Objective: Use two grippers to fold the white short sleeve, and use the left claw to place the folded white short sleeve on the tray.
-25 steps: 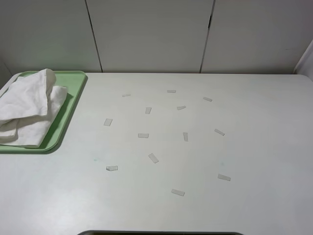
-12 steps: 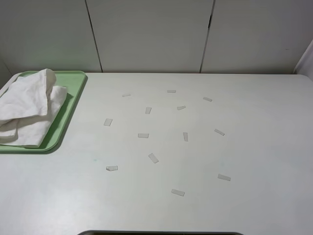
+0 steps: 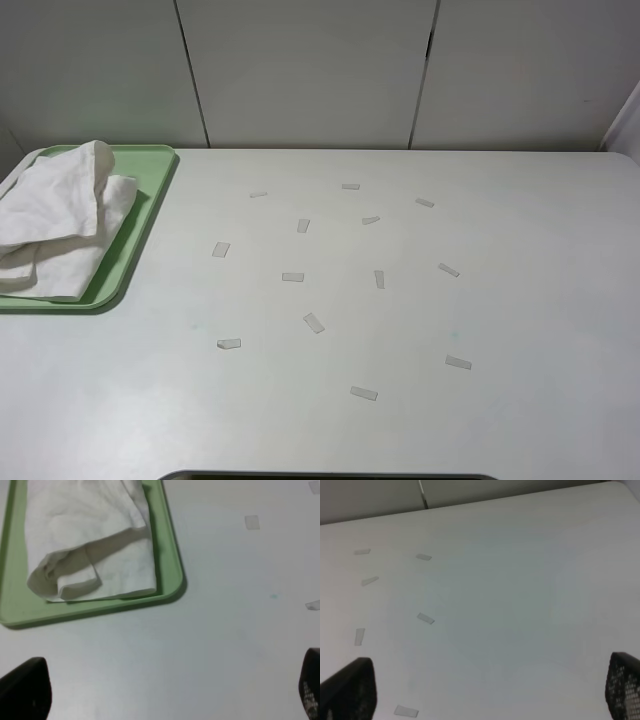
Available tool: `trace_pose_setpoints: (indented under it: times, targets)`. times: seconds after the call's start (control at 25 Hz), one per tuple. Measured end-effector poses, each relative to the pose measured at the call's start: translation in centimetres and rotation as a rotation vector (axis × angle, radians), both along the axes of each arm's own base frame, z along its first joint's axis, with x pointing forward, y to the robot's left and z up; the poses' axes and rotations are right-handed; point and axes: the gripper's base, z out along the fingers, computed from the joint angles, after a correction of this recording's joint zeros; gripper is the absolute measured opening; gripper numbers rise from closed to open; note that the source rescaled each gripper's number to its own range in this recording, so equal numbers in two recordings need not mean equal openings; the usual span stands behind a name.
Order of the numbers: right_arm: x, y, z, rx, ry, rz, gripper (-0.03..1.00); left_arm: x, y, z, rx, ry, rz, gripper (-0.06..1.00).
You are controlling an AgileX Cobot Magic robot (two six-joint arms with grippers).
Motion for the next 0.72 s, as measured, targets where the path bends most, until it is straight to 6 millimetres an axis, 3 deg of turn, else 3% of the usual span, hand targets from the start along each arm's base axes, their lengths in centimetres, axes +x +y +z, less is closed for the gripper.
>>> trace_pose_setpoints:
  times: [0.72]
  targets:
    - [0.0, 0.0, 0.0, 0.0, 0.0, 0.0, 1.0, -0.08, -0.64, -0.01, -0.066, 0.009, -0.039, 1.0]
